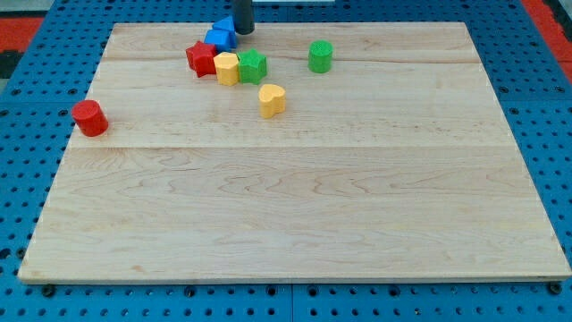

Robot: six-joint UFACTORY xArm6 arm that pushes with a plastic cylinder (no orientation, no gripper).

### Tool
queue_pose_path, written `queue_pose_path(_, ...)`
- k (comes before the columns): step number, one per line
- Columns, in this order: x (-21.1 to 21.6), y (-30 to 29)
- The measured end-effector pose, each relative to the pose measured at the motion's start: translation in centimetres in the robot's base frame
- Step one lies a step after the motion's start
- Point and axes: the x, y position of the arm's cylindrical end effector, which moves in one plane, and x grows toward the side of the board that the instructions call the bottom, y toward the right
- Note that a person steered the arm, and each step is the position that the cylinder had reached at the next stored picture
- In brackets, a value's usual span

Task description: Push the red star to the top right of the red circle

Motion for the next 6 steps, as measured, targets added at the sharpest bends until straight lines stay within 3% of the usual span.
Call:
queue_pose_path(4,9.4,-3.5)
queue_pose_path(5,9.6,-5.6)
queue_pose_path(6,6.5,-4.9)
